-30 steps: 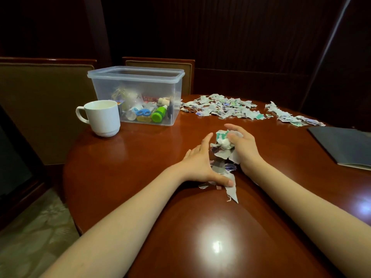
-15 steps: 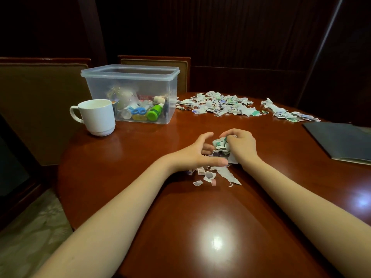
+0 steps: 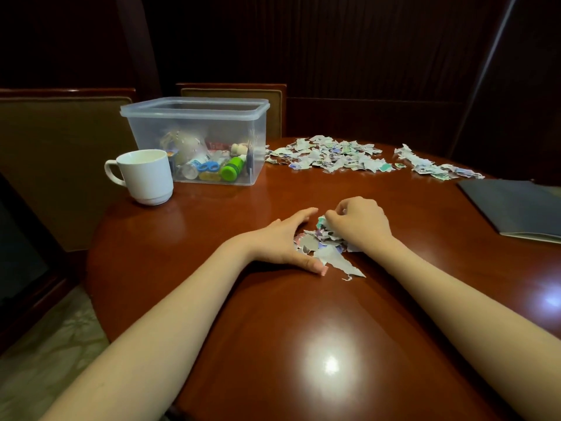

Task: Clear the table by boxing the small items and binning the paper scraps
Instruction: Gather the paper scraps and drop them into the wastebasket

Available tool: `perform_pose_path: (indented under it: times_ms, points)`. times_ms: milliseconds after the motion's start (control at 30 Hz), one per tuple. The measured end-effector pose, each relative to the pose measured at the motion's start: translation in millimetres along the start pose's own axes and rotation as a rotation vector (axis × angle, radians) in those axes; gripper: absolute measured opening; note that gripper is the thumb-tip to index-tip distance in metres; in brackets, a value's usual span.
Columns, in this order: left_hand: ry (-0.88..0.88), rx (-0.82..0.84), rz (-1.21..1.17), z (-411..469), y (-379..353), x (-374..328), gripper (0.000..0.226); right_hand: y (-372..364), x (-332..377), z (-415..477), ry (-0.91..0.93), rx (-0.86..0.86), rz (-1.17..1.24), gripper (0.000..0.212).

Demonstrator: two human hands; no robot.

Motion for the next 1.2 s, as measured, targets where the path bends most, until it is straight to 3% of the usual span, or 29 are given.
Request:
perform_pose_path:
  times_ms: [100, 233, 367, 500, 633, 800, 933, 1200]
  points:
    - [-0.026, -0.053, 0.030, -1.0, -10.1, -17.3, 0.115, -4.4, 4.5, 1.0, 0.018, 0.014, -0.004, 0.029]
    - [-0.007, -0.193, -0.035, 5.8, -18.1, -24.8, 0.129, -5.9, -2.0, 6.3, -0.053, 0.069, 0.202, 0.029]
    - [-0.009, -0.303, -0.103, 7.9, -16.7, -26.0, 0.128, -11.3, 3.9, 5.2, -0.017, 0.170, 0.392, 0.031]
    - [-0.053, -0.334, -0.173, 10.9, -13.0, -25.5, 0.107, -14.6, 9.2, 3.7, 0.020, 0.235, 0.373, 0.041]
    - [-0.071, -0.408, -0.093, 13.2, -10.5, -27.4, 0.079, -10.4, 8.3, 4.2, 0.049, 0.181, 0.284, 0.030]
    - [-0.104, -0.490, 0.075, 12.1, -8.4, -32.6, 0.067, -6.1, 6.8, 3.5, 0.078, 0.042, 0.129, 0.039]
    - [-0.109, -0.562, 0.189, 9.0, -4.7, -36.8, 0.058, -11.2, 9.1, 2.0, 0.095, 0.038, 0.012, 0.040]
    - [-0.084, -0.554, 0.086, 4.3, -0.4, -35.3, 0.055, -17.2, 9.9, 0.2, 0.005, 0.018, 0.204, 0.047]
Point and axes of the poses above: each hand's wrist, its own z-axis towards the middle knuckle, its own y-axis out of the back of the hand, x = y × z, the point moved 7 cm from there along z, towards the middle knuckle, and after that the axes turned 3 degrees about y, right-handed, at the moved point
